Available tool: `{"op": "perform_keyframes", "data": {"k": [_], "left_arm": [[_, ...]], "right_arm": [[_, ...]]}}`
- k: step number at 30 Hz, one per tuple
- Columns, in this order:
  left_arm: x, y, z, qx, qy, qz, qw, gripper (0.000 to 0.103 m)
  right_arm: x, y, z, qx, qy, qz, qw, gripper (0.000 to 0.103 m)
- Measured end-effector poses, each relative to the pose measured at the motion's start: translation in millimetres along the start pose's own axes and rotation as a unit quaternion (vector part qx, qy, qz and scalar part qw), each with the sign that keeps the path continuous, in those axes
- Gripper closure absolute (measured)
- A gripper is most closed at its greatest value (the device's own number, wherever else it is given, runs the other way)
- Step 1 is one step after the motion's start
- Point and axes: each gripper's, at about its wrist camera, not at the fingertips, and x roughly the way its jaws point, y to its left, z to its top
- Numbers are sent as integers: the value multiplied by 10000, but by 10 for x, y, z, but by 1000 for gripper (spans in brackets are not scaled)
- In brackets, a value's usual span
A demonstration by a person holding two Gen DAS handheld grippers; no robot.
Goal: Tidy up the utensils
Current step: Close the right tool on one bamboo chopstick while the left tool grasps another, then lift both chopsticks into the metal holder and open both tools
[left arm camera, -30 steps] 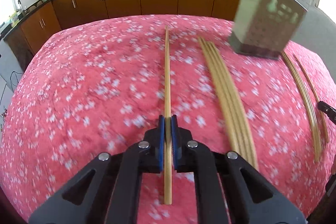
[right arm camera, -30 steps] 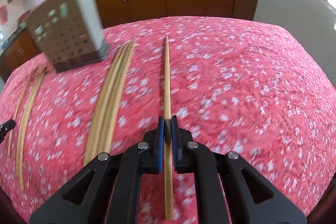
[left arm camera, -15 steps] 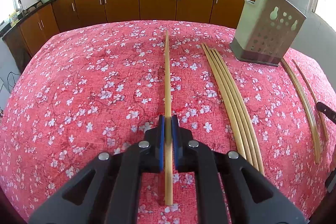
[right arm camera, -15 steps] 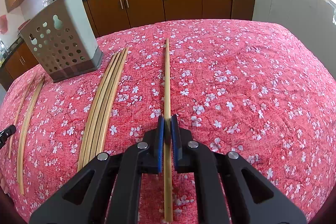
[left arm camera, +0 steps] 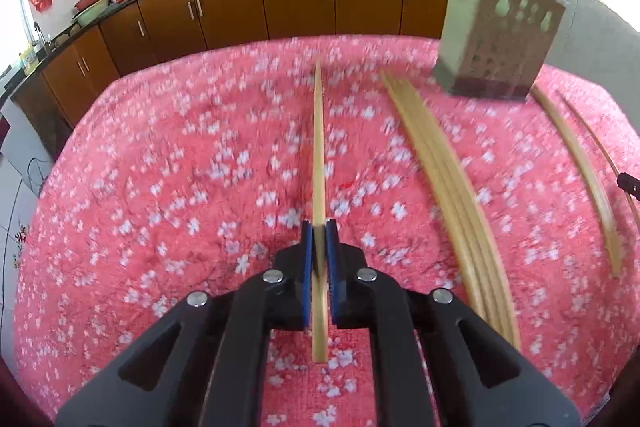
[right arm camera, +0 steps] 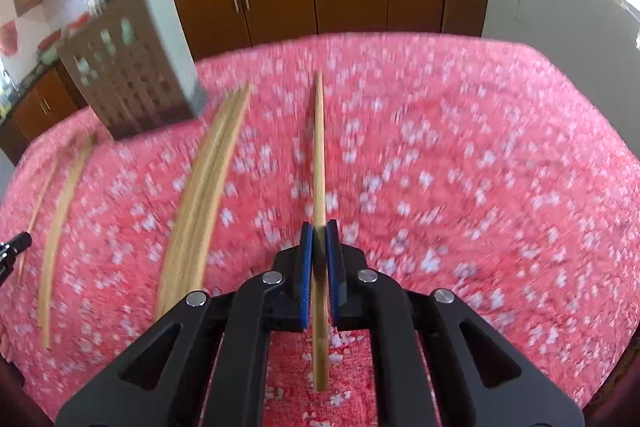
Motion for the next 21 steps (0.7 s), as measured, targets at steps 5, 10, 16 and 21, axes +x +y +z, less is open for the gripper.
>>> {"op": "perform_keyframes", "data": {"k": [5,10,16,21], "left_arm": [[-490,25,268,-38,-681,-58,9977,95],[-947,99,613,-329,-1331,-219,9903,95],[-1161,123,904,-345,-1663,-88,9854,95],[-1413,144,1216,-314,-1944,-177,9803,95]], "right_arm": [[-431,1,224,-44,-737,6,9973,95],[-770,-1,464,11,-1352,96,9908,95],[-888,47,723,-19,-1641,136,9864,95],[-1137,108,1072,101,-2021,387,9785,95]]}}
